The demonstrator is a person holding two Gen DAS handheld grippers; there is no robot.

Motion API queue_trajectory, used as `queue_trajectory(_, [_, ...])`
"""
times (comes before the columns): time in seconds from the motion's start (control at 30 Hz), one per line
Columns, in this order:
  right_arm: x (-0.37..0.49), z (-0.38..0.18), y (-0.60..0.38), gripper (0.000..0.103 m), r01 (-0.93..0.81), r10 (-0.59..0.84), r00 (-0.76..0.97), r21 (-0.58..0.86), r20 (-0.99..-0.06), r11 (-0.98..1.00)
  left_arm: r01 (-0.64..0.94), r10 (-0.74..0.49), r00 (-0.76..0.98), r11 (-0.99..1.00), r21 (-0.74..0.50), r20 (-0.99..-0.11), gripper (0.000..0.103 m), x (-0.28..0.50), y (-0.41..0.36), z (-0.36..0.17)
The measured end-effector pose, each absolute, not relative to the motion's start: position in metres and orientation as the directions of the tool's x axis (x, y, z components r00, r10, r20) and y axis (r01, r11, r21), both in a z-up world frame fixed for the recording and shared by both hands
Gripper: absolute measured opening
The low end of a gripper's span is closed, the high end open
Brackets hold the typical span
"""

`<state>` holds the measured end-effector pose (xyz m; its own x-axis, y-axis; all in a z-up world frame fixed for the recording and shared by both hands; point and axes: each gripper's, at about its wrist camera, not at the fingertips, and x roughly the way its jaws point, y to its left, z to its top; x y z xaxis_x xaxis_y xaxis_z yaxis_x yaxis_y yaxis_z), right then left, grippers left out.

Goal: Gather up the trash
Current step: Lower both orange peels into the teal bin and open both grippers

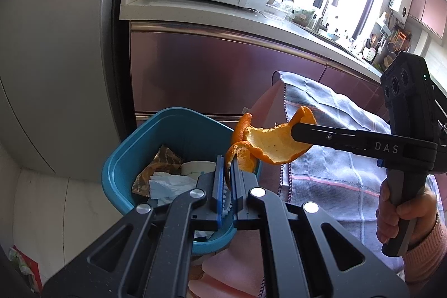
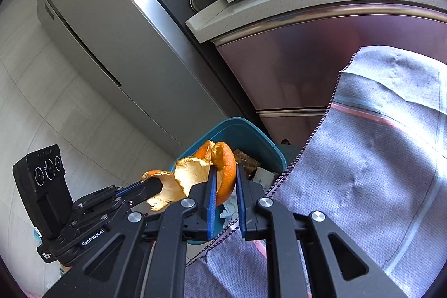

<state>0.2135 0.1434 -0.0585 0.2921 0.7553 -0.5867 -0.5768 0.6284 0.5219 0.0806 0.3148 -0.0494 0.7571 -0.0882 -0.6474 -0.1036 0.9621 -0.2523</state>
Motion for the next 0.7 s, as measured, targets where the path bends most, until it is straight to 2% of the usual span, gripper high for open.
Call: queue_trajectory(0.7, [0.228,-0.076,0.185,0.013,-0.589,0.706,0.259,0.471,-0.660,0.657,-0.169,-0.057,0.720,0.952,-0.254,-0.692,0.005,0.093,0.332,-0.079])
